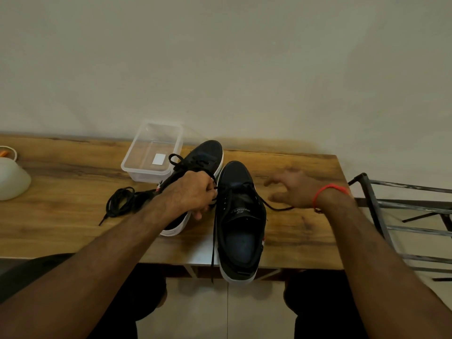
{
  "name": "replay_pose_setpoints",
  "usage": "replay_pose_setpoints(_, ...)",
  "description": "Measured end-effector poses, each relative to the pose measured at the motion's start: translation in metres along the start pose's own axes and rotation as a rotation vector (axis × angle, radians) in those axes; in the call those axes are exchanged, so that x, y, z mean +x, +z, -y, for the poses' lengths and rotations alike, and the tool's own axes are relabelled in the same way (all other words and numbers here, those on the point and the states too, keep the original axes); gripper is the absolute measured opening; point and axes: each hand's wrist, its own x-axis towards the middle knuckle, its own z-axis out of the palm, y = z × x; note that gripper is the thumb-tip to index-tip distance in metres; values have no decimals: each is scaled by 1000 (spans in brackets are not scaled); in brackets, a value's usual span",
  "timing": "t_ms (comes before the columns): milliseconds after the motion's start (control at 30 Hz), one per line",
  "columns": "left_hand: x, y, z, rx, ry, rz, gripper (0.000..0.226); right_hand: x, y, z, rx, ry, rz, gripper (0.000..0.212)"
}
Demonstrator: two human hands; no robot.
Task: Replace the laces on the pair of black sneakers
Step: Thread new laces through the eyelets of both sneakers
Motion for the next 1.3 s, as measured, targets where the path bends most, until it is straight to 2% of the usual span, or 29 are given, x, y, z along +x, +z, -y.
replay_pose_setpoints(100, -1, 4, 0, 10, -22, 76, 18, 9, 15, 24, 56, -122, -49, 22)
replay_pose_setpoints(167, -1, 4, -1, 2, -27, 63, 14, 11, 13, 25, 53, -114, -100, 16)
replay_pose_setpoints(233, -2, 2, -1, -4, -24, 18, 6, 12, 5, 11, 2, -6, -68, 16)
replay_pose_setpoints(367, -3, -1, -1, 18, -23, 19, 9, 4, -12, -26, -53, 230, 62, 16)
replay_pose_setpoints(433, -3, 2, -3, 52, -19, 49, 17, 1, -11, -29, -56, 202, 91, 13)
replay_pose_setpoints(533, 0, 8, -3, 66, 0, 50, 21, 4, 0, -11, 94, 73, 95, 30)
replay_pose_setpoints(667, 3, 12, 0, 59, 55, -11, 15, 15, 14, 17, 52, -90, -13, 19)
replay_pose_setpoints(900, 3, 10, -1, 82, 91, -51, 10, 19, 16, 20, 33, -87, -52, 14)
replay_pose_setpoints(1133, 1, 1, 0, 108, 23, -165, 13, 7, -1, -3, 47, 68, 131, 9)
replay_pose_setpoints(1233, 2, 5, -1, 98, 37, -161, 8, 8, 0, -2, 100, 44, 52, 4)
replay_pose_setpoints(1300, 2, 8, -2, 73, 72, -150, 10, 9, 2, 5, 145, -10, 6, 17)
